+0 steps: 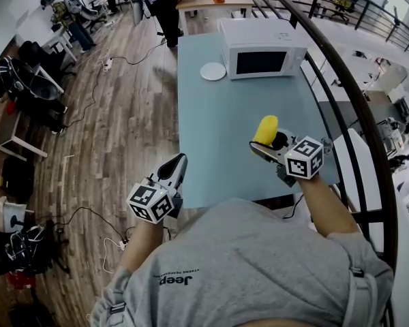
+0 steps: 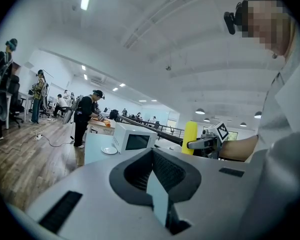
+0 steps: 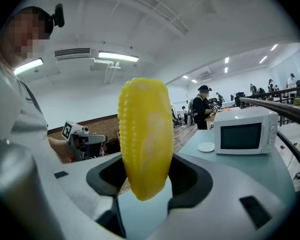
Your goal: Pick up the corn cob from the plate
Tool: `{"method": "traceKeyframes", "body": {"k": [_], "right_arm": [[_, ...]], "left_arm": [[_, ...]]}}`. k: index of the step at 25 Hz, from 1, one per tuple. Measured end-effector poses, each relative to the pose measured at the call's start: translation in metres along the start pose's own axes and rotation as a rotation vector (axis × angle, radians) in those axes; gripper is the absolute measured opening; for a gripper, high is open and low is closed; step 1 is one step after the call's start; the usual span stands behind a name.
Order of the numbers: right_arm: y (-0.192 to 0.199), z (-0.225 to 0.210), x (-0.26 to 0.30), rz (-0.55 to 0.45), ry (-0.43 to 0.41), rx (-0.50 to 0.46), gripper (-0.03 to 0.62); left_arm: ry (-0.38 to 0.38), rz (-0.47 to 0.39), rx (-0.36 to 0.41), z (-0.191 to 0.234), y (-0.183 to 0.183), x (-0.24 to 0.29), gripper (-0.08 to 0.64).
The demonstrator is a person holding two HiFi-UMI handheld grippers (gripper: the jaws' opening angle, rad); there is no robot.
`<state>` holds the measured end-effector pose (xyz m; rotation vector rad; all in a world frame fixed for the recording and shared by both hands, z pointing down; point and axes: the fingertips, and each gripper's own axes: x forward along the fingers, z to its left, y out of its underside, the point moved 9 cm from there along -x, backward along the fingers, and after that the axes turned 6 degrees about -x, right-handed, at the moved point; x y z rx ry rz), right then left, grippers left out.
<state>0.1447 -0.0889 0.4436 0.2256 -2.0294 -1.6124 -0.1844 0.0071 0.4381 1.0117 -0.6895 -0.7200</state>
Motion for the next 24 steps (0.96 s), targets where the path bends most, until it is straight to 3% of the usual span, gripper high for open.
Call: {"method": "traceKeyframes", "body": {"k": [24], "right_arm": [[-0.009,-0.009,0.006,0.009,0.003,-0.045,0.249]], "left_arm": [[-0.015,-0.026,-0.014,0.009,-0.006,0.007,0.018]]}}
